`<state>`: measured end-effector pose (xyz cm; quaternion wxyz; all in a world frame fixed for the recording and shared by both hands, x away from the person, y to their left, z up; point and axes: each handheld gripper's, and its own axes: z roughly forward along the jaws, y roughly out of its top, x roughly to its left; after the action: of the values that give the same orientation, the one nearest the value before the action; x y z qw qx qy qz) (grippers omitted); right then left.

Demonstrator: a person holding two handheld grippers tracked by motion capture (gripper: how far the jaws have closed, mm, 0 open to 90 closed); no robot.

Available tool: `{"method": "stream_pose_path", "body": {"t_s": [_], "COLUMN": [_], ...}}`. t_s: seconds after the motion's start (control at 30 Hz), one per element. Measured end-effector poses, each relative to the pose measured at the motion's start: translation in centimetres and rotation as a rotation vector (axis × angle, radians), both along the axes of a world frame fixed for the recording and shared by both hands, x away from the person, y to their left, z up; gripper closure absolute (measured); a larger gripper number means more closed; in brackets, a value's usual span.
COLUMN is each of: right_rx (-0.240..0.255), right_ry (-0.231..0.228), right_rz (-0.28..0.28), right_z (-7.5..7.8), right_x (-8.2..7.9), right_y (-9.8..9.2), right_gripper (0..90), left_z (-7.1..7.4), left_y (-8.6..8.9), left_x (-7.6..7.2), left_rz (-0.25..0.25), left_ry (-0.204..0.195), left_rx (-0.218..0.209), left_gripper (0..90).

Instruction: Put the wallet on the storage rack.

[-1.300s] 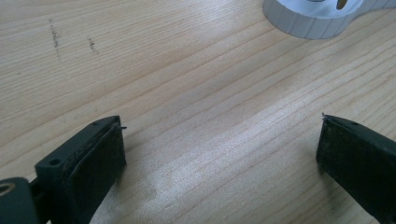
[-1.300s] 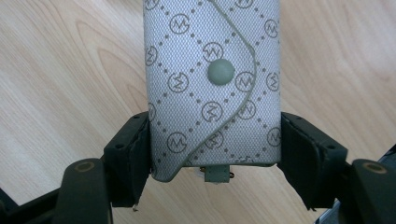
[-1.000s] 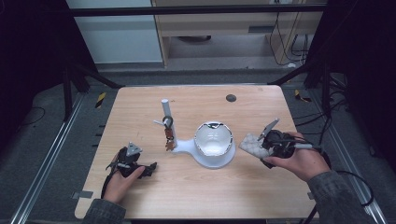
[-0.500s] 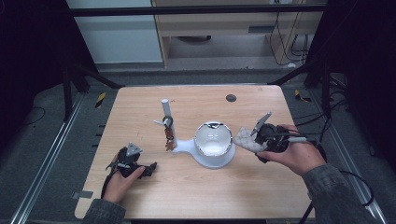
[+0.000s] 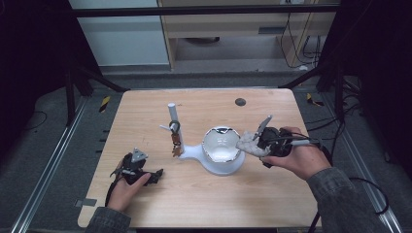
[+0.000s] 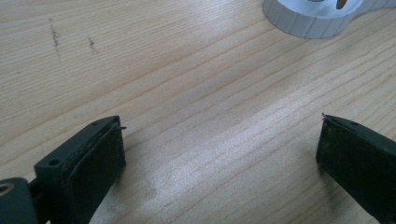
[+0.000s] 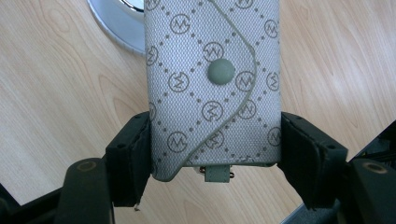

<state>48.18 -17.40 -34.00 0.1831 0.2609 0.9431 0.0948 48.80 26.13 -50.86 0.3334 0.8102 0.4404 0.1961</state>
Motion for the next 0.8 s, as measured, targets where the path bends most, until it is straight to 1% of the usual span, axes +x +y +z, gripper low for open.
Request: {"method": "stream_pose_path", "body": {"t_s": [0.53, 0.8], "right_rx": [-0.018, -0.029], "right_ry": [-0.02, -0.018], "right_rz": [0.041, 0.061], "right_z": [0.5, 0.5], "right_x": [0.3, 0.4], "right_y": [2.1, 3.1], "right_gripper": [31.2, 31.2], "left_z": [0.0, 0.0], "left_y": [0.0, 0.0], "left_x": [0.0, 0.0], "left_rz": [0.003, 0.004], "left_ry": [0.001, 0.0], "left_rx": [-0.003, -0.004], "left_gripper": [0.5, 0.5]}}
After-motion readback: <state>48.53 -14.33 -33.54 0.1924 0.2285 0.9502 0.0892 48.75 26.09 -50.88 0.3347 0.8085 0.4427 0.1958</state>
